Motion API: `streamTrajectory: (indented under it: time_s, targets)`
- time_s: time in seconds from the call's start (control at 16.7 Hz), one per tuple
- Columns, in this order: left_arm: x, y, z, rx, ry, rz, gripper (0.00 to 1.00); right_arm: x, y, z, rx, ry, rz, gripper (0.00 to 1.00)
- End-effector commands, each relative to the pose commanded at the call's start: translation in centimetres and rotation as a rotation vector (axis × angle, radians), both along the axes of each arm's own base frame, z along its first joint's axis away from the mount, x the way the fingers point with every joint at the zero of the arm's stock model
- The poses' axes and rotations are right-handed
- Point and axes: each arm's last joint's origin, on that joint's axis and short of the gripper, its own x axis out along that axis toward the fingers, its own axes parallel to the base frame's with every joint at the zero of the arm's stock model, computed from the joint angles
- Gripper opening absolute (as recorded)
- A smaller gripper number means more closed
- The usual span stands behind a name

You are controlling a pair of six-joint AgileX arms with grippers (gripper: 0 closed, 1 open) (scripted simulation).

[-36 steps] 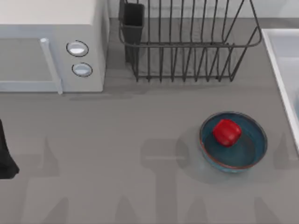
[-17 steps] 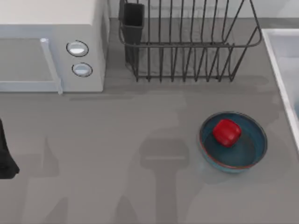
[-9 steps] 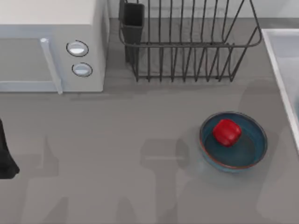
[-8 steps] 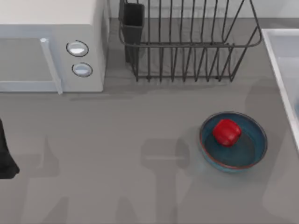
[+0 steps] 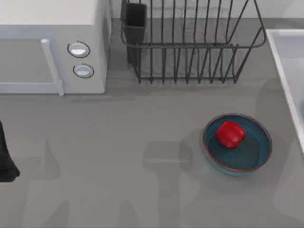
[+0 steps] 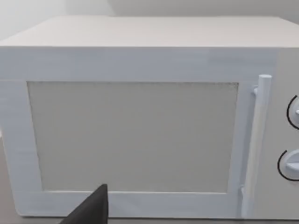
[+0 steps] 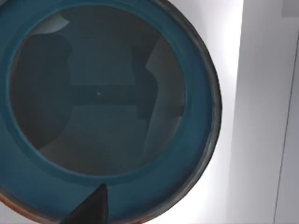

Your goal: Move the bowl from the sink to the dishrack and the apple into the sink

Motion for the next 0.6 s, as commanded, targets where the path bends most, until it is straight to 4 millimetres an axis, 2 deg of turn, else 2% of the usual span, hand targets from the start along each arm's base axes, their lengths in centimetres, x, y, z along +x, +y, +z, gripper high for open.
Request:
streamTrajectory:
  time_s: [0.12, 0.48, 0.6]
  targets:
    - [0.0, 0.0, 0.0, 0.000, 0.000, 0.000, 1.00, 0.2, -0.1, -1.2, 0.000, -0.001, -0.003, 1.00]
    - [0.0, 0.0, 0.0, 0.000, 0.000, 0.000, 1.00, 0.9, -0.3, -8.3, -0.001, -0.003, -0.004, 1.00]
    - [0.0, 0.0, 0.0, 0.000, 0.000, 0.000, 1.00, 0.9, -0.3, -9.7, 0.000, -0.002, -0.004, 1.00]
